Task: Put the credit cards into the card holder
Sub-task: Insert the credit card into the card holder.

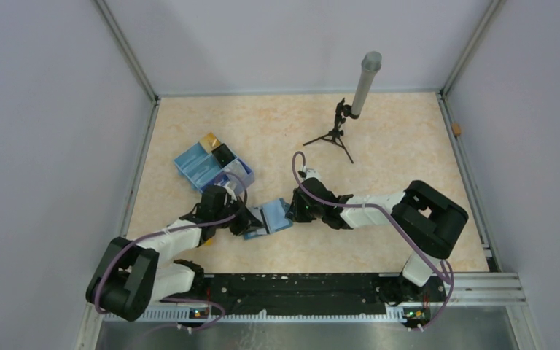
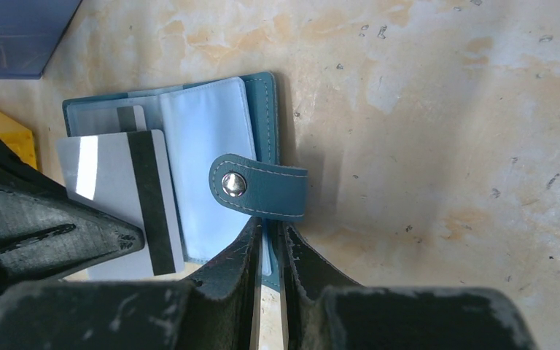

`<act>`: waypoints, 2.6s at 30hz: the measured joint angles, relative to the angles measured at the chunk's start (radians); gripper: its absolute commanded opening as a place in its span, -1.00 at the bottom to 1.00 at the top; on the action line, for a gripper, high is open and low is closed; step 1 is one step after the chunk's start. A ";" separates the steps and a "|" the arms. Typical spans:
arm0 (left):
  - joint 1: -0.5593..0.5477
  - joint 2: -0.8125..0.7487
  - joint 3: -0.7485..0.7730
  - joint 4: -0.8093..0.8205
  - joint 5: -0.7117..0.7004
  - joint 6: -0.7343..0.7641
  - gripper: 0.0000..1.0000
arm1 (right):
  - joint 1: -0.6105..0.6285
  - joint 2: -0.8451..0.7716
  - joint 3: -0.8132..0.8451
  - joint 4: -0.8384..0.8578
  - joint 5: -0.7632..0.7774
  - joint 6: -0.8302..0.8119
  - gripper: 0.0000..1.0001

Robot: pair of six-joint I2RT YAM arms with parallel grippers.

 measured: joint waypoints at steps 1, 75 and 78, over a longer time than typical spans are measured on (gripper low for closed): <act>0.000 0.012 0.002 0.001 0.004 0.000 -1.00 | 0.000 0.000 0.000 0.000 0.000 0.000 -0.80; -0.053 -0.033 0.087 -0.168 -0.003 0.075 -1.00 | 0.002 -0.040 -0.004 -0.079 0.049 0.009 -1.00; -0.099 -0.018 0.108 -0.173 -0.008 0.076 -1.00 | 0.002 -0.080 -0.027 -0.124 0.074 0.008 -1.00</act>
